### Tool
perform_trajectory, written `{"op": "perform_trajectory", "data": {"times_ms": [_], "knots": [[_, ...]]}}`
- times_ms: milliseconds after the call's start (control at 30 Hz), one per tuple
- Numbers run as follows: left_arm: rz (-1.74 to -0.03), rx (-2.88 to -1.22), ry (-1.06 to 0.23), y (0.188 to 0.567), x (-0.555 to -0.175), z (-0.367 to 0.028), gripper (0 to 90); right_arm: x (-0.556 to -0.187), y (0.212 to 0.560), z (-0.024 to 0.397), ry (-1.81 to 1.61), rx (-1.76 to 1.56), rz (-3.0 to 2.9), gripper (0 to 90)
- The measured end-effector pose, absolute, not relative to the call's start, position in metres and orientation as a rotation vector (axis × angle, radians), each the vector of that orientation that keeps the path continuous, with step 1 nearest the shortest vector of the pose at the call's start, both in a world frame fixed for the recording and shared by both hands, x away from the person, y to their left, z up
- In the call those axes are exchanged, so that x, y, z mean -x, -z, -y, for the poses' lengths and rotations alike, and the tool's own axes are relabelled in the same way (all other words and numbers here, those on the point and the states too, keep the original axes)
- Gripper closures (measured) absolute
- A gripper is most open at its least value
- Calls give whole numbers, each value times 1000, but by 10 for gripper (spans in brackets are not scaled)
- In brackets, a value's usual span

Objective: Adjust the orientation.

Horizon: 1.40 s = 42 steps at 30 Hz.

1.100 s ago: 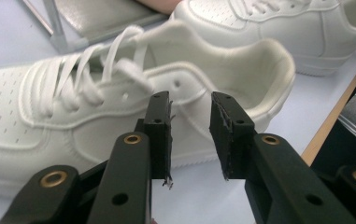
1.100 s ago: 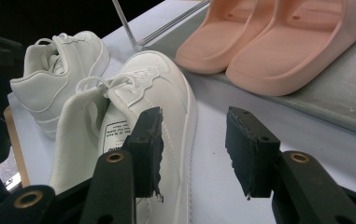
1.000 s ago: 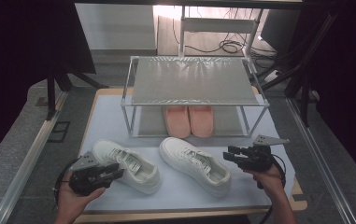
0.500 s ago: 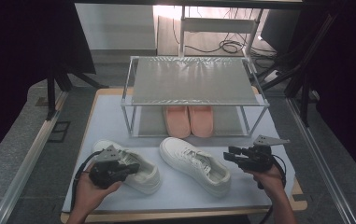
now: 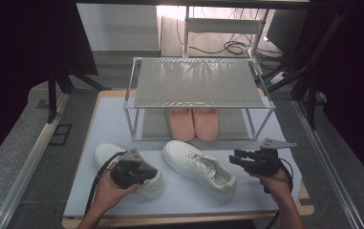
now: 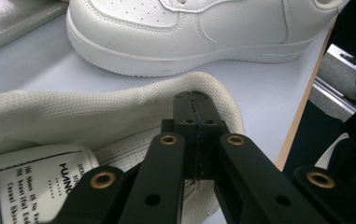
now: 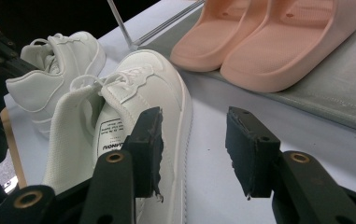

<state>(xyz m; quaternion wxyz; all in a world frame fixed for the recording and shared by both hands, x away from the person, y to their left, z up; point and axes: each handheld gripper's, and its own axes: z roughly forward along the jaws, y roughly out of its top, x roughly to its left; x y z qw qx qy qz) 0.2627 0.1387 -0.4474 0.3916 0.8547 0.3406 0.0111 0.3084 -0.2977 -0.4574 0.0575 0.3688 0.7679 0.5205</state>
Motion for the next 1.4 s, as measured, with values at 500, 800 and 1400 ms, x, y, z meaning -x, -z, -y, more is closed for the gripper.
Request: {"op": "perform_trajectory", "data": {"times_ms": [500, 800, 1400], "knots": [[-891, -2144, 21, 456, -265, -134, 900, -309, 458, 296, -1567, -1120, -2333, 560], [-862, -2143, 35, 458, -264, -119, 900, -309, 458, 296, -1569, -1124, -2330, 561], [-759, -2185, 85, 458, -253, -75, 900, -309, 459, 299, -1569, -1130, -2328, 561]]}}
